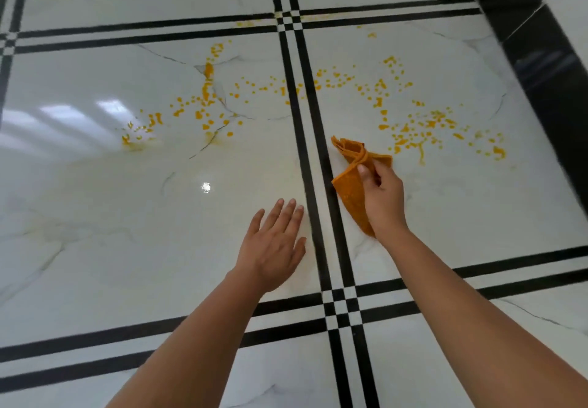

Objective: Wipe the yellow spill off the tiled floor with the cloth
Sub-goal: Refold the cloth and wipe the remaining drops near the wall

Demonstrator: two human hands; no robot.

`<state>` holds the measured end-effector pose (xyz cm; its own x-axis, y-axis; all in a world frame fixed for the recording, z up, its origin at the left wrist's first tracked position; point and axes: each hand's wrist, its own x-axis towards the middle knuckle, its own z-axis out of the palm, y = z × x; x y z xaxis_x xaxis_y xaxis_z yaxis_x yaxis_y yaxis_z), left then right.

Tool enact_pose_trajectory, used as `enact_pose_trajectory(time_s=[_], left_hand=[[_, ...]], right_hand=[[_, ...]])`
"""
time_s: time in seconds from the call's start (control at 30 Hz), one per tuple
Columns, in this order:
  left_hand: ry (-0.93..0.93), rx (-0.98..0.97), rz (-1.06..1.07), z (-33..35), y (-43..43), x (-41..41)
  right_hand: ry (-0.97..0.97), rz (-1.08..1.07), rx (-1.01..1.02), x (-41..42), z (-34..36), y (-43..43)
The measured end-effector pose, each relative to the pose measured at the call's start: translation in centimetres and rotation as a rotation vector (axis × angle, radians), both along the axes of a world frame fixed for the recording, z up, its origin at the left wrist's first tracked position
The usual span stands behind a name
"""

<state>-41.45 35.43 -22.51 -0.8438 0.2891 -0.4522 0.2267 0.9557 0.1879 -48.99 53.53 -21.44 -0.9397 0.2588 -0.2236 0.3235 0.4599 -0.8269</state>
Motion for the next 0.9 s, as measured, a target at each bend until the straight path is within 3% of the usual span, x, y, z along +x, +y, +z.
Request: enact_pose_trajectory(time_s=[0.17, 0.3, 0.43, 0.6, 0.73, 0.9], left_hand=[[0.012, 0.151, 0.207, 6.3, 3.8, -0.3], [0.044, 0.285, 0.361, 12.4, 6.4, 0.2], [0.016, 0.383, 0.462, 25.3, 7.3, 4.2], [0.028, 0.433, 0.5, 43.1, 4.3, 6.6], [0.081, 0.444, 0.544, 57.0, -0.7, 7.5], [0.177, 0.459, 0.59, 68.6, -8.8, 8.5]], right_hand=[[-0.19, -0.151, -0.311, 2.3, 7.3, 1.9], [-0.295, -0.171, -0.443, 4.4, 13.7, 2.3], [-0.395, -0.287, -0.546, 7.6, 26.8, 2.3], [-0.412, -0.35, -0.491, 9.6, 45.4, -1.5], [-0.401, -0.293, -0.525, 11.0, 60.0, -6.9], [-0.355, -0.209, -0.522, 11.3, 72.4, -14.5]])
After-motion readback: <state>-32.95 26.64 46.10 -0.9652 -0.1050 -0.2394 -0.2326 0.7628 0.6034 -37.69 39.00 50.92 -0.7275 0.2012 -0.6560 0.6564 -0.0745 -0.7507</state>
